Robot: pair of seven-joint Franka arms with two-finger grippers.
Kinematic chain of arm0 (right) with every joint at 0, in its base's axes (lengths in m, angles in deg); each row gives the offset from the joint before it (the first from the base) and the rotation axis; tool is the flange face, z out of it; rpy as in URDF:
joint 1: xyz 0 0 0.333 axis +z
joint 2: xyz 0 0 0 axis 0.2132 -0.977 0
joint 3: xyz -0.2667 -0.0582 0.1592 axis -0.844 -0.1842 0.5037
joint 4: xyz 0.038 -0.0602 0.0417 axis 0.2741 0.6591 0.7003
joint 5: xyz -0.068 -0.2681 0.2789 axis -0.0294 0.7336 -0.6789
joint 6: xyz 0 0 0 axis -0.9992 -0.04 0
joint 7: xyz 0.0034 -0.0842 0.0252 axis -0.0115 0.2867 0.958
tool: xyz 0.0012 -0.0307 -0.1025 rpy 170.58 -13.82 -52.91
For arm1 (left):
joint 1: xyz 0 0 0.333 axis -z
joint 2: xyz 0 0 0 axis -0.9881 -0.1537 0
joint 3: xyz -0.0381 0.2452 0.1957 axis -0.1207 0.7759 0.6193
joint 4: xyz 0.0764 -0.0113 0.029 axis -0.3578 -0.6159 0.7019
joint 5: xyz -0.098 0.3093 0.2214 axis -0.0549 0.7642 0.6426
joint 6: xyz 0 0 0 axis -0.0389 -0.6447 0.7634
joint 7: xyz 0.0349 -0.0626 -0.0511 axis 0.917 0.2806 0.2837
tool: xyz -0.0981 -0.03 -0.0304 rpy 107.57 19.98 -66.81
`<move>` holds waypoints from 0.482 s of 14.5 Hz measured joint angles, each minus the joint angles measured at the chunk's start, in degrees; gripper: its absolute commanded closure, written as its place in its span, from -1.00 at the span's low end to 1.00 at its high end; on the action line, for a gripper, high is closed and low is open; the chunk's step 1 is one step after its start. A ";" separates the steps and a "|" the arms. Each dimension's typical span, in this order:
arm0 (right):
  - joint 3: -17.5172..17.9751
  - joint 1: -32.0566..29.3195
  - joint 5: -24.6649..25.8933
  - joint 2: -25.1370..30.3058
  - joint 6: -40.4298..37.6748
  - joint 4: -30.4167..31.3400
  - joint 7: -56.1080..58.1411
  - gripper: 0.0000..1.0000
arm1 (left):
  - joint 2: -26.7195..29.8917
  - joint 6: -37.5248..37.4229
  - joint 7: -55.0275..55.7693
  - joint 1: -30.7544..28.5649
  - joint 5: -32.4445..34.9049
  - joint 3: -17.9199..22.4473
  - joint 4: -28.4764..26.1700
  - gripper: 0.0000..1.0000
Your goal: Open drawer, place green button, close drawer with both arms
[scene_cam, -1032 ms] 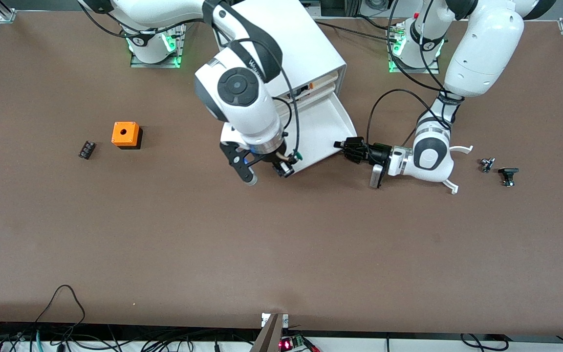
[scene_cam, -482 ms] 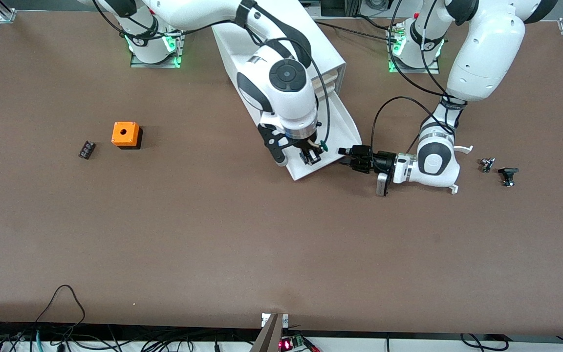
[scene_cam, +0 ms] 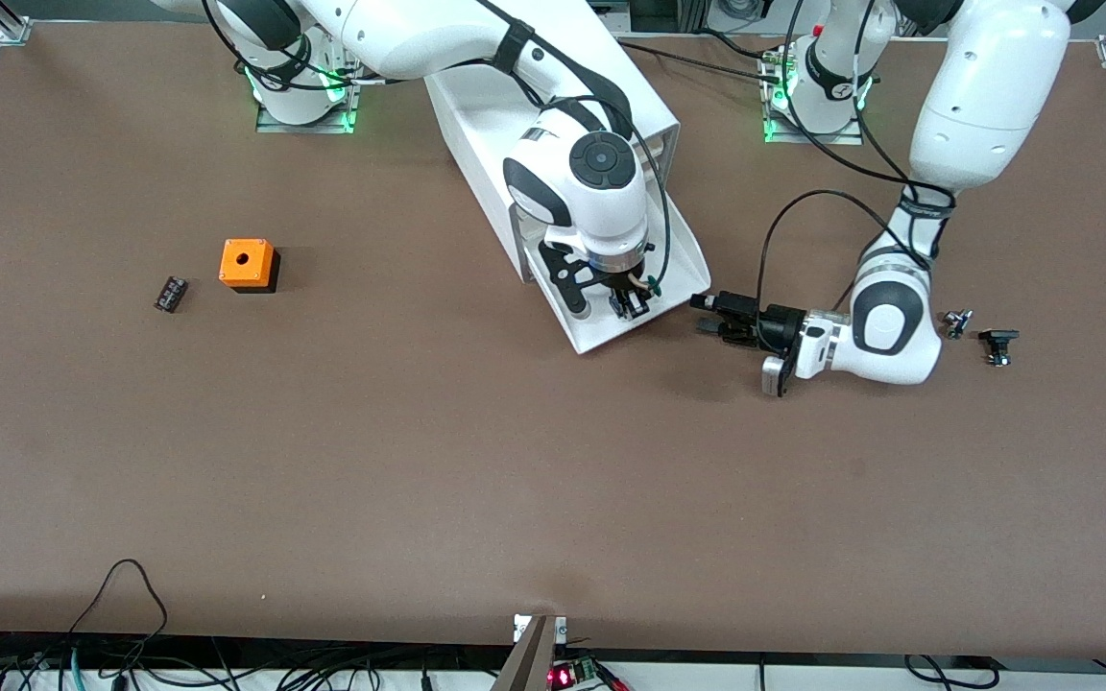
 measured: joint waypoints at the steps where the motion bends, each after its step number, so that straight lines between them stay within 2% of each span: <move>1: -0.02 0.35 0.26 -0.43 0.62 0.00 -0.49 0.41 | 0.61 -1.23 2.89 -0.64 1.46 0.02 1.27 -1.00; 3: -0.14 0.79 0.54 -1.06 1.80 0.14 -1.20 -0.99 | 1.67 -3.37 9.40 -1.81 5.41 0.09 4.33 -1.00; 7: -0.62 0.82 0.56 -1.40 3.17 0.22 -1.55 -1.00 | 3.51 -7.96 24.17 -3.06 13.78 0.12 11.70 -1.00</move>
